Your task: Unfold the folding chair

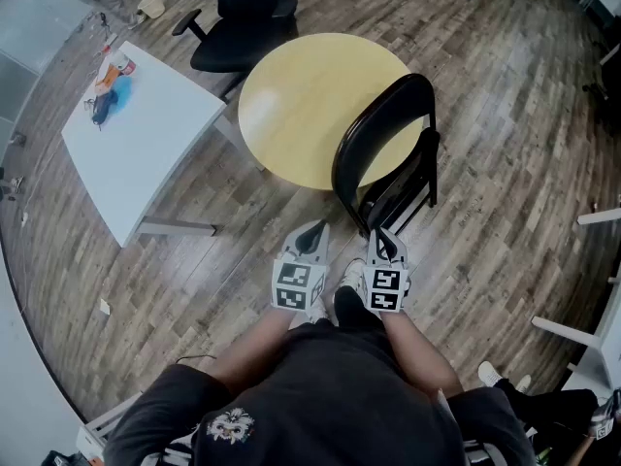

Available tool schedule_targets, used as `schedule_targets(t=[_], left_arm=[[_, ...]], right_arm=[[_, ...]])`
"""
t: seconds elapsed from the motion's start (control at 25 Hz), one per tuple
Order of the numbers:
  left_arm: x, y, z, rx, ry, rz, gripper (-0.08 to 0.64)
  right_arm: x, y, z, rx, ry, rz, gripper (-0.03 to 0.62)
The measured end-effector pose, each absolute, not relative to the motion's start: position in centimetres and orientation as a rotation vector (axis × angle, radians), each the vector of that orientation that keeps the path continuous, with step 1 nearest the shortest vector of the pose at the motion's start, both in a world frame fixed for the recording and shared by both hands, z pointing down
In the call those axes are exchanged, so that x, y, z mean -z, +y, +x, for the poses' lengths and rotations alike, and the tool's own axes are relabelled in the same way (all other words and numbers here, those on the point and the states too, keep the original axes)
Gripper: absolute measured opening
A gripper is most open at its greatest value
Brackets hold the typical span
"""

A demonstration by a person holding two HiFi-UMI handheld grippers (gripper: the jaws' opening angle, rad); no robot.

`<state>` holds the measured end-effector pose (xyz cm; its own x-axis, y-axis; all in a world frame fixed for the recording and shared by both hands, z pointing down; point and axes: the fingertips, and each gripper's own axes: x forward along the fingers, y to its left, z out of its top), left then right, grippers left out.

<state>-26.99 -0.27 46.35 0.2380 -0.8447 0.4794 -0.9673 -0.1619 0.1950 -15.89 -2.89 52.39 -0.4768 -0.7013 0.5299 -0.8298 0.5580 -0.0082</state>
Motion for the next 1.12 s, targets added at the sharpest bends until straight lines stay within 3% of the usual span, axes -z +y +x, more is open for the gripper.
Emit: schedule_targets(t=[0.16,0.24,0.44,0.52,0.84,1.12], left_arm=[[-47.1,-4.5,-26.4,-0.397,-1.696,2.028,0.006],[-47.7,-6.3,-26.4,-0.447,-1.719,2.0,0.011],[-48.8,-9.3,-26.2,-0.5,-1.719,1.958,0.188],[-48.9,-10.3,-26.2,-0.51,-1.72,1.943,0.224],[-49.6,-14.7,-26.3,-0.57,-1.667,1.983,0.233],[-50.3,-17.4,-26.4,-0.581,-1.533,2.048,0.239]], right_arm=[[-55.1,-6.7,-14.9,-0.418,-2.267,1.188,0.033],[-56.5,-8.2,-14.7,-0.47,-2.244,1.167,0.119],[-59.5,-10.9,-14.6,-0.602,-2.191,1.158,0.199],[-60.3,-11.8,-14.6,-0.653,-2.168,1.161,0.218],[-64.5,-14.3,-16.1,-0.782,-1.993,1.193,0.287],[-66.2,-16.6,-17.6,-0.826,-1.894,1.261,0.295]])
